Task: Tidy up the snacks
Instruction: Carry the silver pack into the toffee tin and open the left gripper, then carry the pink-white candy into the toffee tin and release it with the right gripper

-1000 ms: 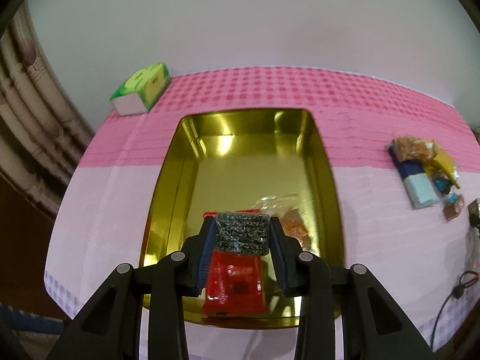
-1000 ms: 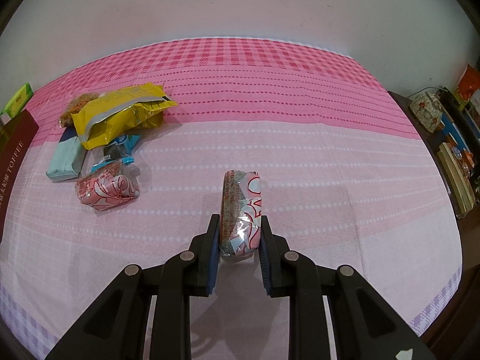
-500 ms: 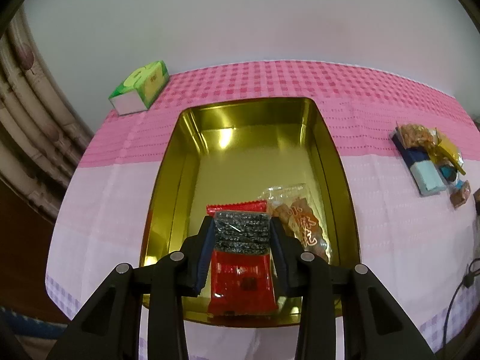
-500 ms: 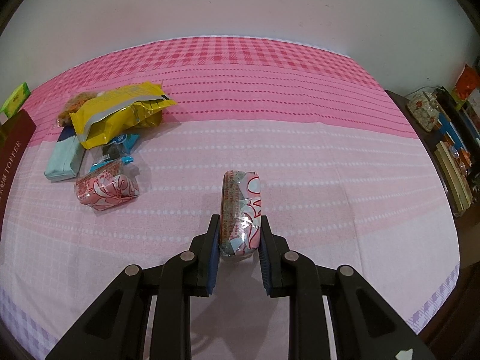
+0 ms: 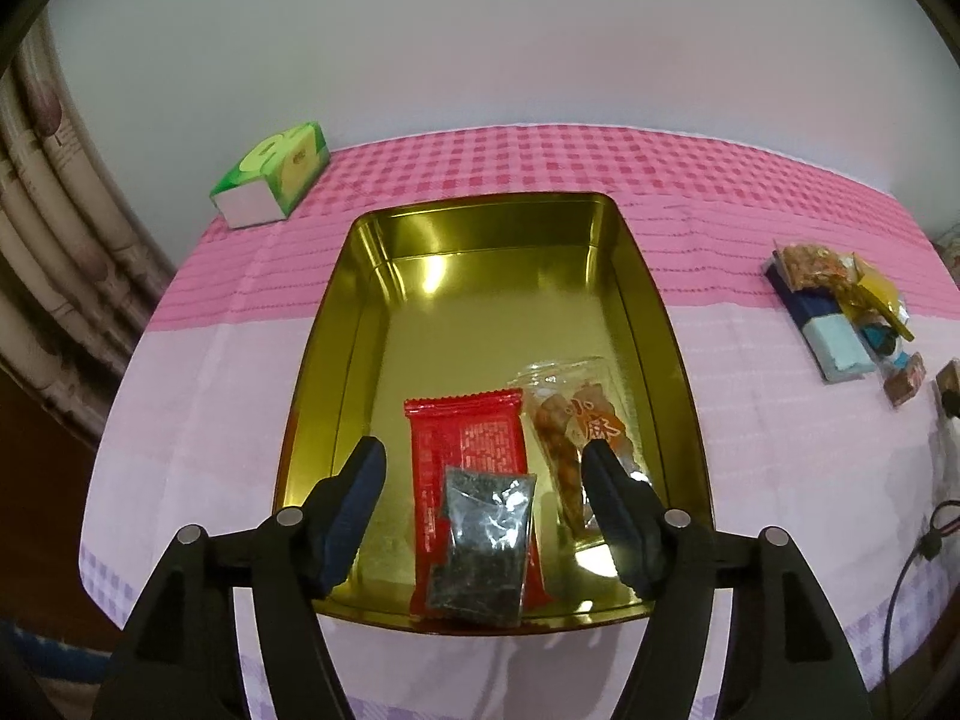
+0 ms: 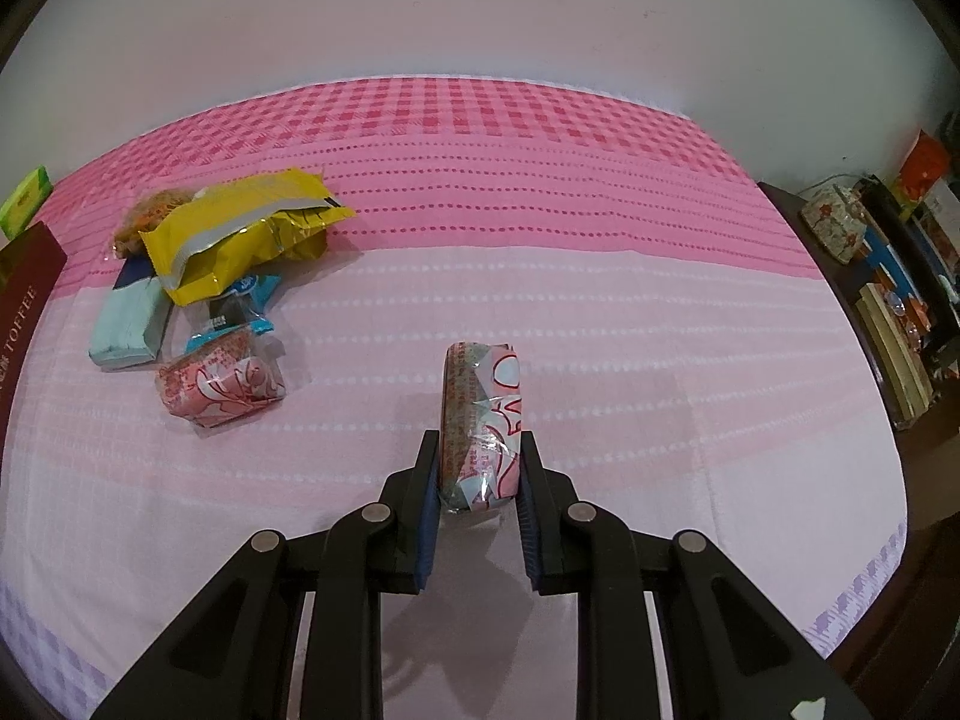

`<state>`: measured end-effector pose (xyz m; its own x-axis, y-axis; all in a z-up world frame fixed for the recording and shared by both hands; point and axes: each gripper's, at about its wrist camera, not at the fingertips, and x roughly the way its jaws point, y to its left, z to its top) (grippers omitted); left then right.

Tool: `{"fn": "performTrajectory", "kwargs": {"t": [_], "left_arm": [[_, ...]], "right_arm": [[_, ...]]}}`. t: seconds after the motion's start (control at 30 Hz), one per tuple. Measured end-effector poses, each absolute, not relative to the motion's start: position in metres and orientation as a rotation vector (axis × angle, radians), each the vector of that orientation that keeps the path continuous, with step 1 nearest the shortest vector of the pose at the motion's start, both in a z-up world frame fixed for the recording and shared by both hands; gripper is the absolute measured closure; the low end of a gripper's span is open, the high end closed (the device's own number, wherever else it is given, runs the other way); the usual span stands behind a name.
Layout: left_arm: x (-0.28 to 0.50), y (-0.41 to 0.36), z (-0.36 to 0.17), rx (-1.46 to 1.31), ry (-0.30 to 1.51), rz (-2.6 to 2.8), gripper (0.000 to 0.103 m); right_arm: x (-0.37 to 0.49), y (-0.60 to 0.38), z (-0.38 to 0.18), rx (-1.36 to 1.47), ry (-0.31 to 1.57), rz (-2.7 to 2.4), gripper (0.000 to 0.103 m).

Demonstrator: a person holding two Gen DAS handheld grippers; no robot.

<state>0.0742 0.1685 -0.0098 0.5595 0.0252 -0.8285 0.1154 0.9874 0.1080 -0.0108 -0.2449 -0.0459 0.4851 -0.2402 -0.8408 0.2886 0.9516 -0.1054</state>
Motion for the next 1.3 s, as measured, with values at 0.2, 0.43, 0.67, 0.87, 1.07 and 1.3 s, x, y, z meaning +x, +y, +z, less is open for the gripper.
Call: {"fn": "performTrajectory", "kwargs": {"t": [0.2,0.43,0.67,0.87,1.07,1.3], "left_arm": [[0.073,0.173,-0.002,0.111,0.967,-0.068,0.029],[0.071,0.194,0.015,0.081,0.923,-0.022,0.025],[0.068,0.227,0.025,0.028,0.910,0.057,0.025],[0.061,0.244,0.020,0.055,0.939,0.085,0.025],[0.054,0.253,0.016,0.066,0.962,0.099,0.025],[0.050,0.269,0.016,0.034,0.962,0.155,0.025]], "right_arm": [[-0.011,-0.232,-0.031,0.010,0.986,-0.317,0.083],[-0.005,-0.197,0.000,-0.030,0.926,-0.251,0.083],[0.006,-0.142,0.022,-0.062,0.887,-0.111,0.083],[0.019,-0.078,0.025,-0.064,0.889,0.054,0.083],[0.029,-0.013,0.024,-0.105,0.889,0.197,0.083],[0.037,0.041,0.028,-0.132,0.883,0.306,0.083]]}}
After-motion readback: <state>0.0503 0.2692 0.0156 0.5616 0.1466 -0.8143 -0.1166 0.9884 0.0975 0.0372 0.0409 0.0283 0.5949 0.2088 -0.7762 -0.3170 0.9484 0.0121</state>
